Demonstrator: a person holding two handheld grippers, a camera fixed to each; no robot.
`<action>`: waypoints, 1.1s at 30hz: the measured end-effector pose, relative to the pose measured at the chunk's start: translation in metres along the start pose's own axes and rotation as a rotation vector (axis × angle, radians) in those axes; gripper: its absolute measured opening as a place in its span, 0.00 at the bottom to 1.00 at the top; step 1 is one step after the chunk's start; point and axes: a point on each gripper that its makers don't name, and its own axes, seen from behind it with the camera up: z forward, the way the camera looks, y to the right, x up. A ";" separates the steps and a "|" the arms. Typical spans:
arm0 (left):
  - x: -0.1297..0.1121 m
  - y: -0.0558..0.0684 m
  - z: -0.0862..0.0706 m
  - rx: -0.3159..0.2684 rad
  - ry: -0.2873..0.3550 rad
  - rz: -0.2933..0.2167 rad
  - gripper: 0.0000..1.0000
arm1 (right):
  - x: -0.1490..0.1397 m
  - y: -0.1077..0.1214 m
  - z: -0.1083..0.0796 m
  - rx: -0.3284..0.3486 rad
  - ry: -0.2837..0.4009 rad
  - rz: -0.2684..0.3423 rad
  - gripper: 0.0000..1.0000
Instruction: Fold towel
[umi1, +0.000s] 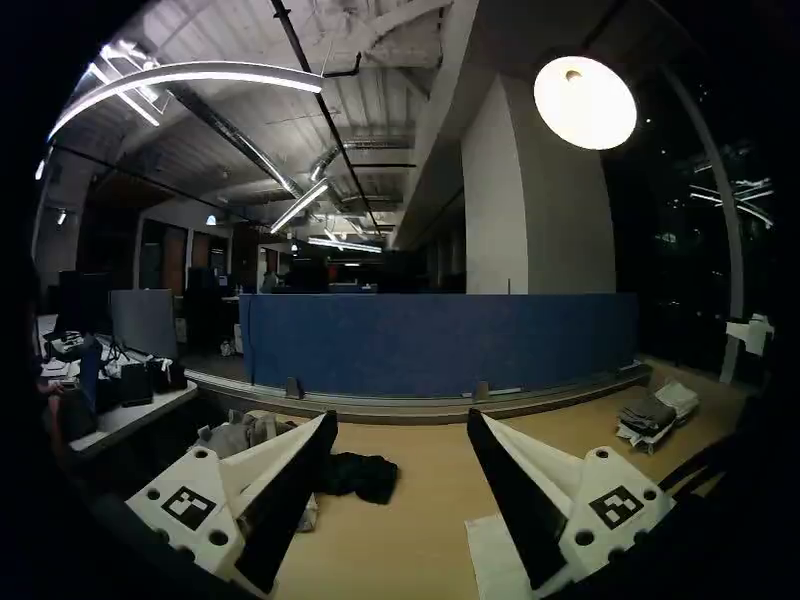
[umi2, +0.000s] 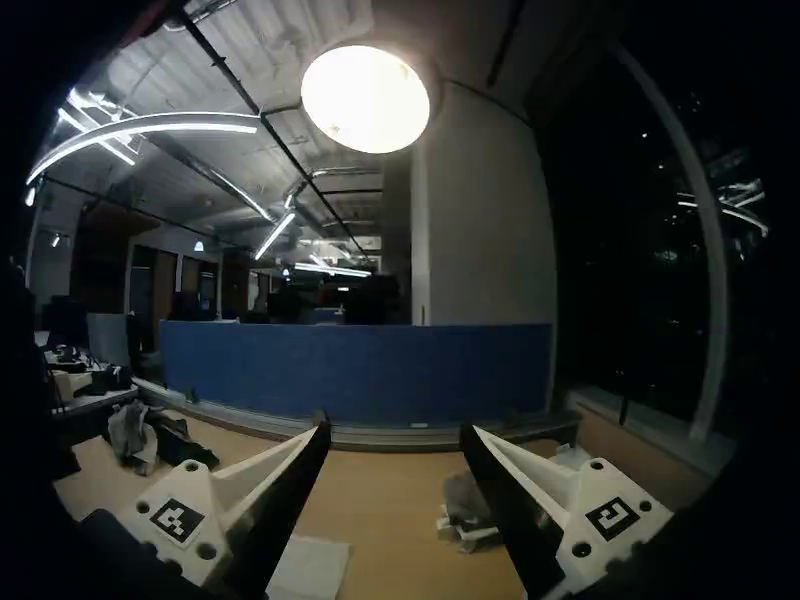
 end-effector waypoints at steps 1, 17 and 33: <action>-0.001 0.003 0.000 -0.006 -0.005 0.001 0.96 | 0.000 0.001 -0.001 -0.002 -0.005 0.000 1.00; -0.013 0.034 -0.005 -0.180 -0.088 0.106 0.96 | -0.025 -0.026 0.001 0.127 -0.130 -0.044 1.00; -0.070 0.100 -0.050 -0.582 -0.368 0.258 0.96 | -0.082 -0.074 -0.040 0.442 -0.500 -0.214 1.00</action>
